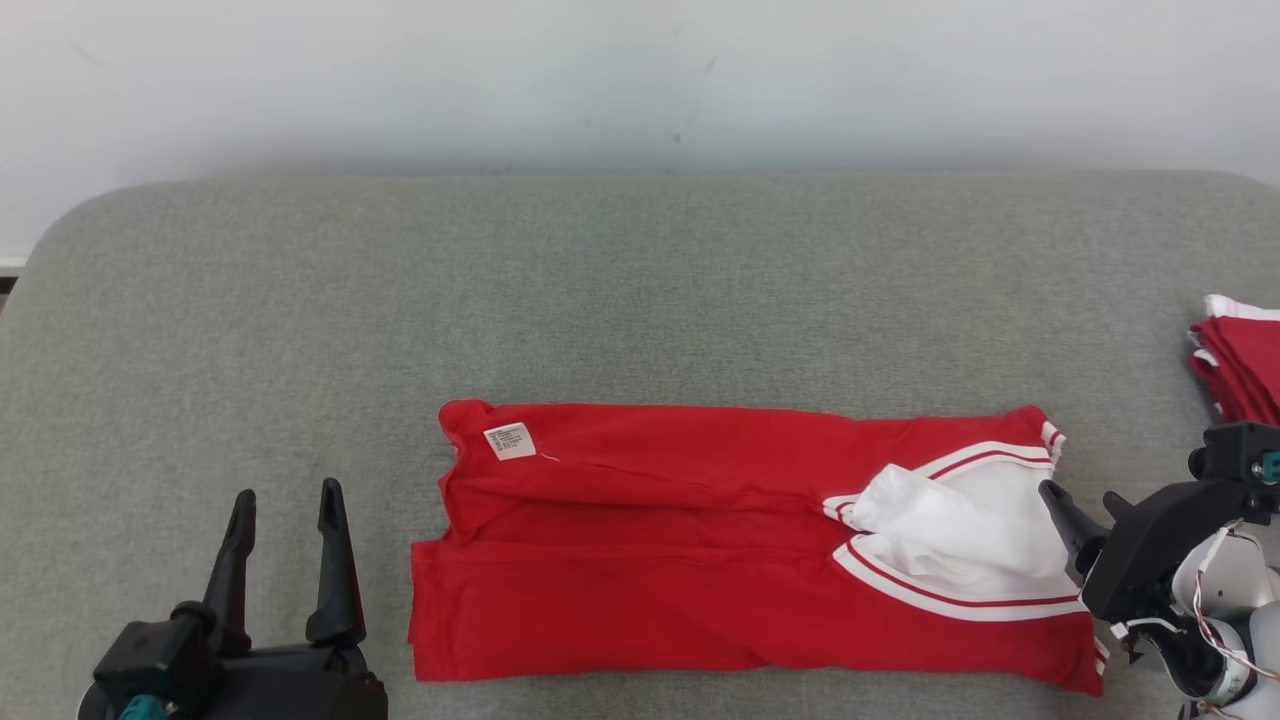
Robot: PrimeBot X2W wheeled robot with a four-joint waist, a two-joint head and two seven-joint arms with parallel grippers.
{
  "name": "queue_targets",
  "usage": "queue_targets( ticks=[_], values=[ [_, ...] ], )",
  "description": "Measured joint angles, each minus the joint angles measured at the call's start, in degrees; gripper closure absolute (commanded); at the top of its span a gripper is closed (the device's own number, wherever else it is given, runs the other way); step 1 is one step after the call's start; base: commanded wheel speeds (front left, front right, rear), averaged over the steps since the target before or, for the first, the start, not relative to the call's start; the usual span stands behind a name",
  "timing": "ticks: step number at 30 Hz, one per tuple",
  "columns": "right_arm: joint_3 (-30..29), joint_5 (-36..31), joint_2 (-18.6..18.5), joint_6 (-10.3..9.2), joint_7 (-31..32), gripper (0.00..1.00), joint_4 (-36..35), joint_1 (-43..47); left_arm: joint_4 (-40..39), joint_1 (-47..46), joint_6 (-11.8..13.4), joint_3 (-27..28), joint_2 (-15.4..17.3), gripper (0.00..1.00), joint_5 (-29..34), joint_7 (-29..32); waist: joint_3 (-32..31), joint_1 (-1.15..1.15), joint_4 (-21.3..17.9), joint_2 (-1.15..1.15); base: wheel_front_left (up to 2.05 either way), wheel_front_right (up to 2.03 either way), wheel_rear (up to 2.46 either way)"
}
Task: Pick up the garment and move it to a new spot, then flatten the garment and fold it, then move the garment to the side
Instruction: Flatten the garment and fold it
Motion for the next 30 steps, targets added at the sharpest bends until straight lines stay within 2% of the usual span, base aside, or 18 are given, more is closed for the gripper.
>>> queue_targets(
  ticks=[8, 9, 17, 18, 20, 21, 27, 30],
  values=[
    [-4.5, -5.8, 3.9, 0.0, 2.9, 0.0, 9.3, -2.7, 1.5, 0.3, -3.8, 2.4, -2.3, 0.0, 3.1, 0.0, 1.3, 0.0, 2.7, 0.0, 0.0, 0.0, 0.0],
    [-5.1, -8.4, 4.5, 0.0, 3.3, 0.0, 10.2, -2.8, 2.1, 0.5, -4.3, 2.7, -2.4, 0.0, 3.4, 0.0, 1.4, 0.0, 3.2, 0.0, 0.0, 0.0, 0.0],
    [-7.5, -11.7, 6.7, -0.01, 3.7, 0.0, 12.5, -4.2, 2.9, 0.8, -5.3, 3.4, -3.0, 0.0, 4.3, 0.0, 1.4, 0.0, 4.0, 0.0, 0.0, 0.0, 0.0],
    [-7.6, -11.7, 6.9, -0.16, 3.6, 0.19, 12.8, -4.3, 2.9, 0.9, -5.3, 3.5, -3.0, 0.0, 4.4, 0.0, 1.4, 0.0, 4.0, 0.0, 0.0, 0.0, 0.0],
    [-7.5, -11.7, 7.2, -0.18, 3.1, 0.89, 13.2, -4.6, 2.9, 0.9, -5.4, 3.5, -3.1, 0.0, 4.6, 0.0, 1.3, 0.0, 3.8, 0.0, 0.0, 0.0, 0.0],
    [-7.3, -12.1, 7.4, -0.18, 2.7, 1.0, 13.3, -4.7, 3.0, 0.9, -5.4, 3.5, -3.1, 0.0, 4.6, 0.0, 1.3, 0.0, 3.8, 0.0, 0.0, 0.0, 0.0],
    [-7.8, -14.3, 8.1, 0.07, -0.8, 1.0, 13.6, -5.1, 3.1, 1.0, -5.3, 3.4, -3.2, 0.0, 4.5, 0.0, 1.2, 0.0, 3.1, 0.0, 0.0, 0.0, 0.0],
    [-9.2, -15.9, 6.8, 0.05, -2.5, 1.0, 12.3, -5.0, 3.1, 1.1, -4.8, 3.4, -3.2, 0.0, 4.1, 0.0, 1.0, 0.0, 2.5, 0.0, 0.0, 0.0, 0.0]
  ],
)
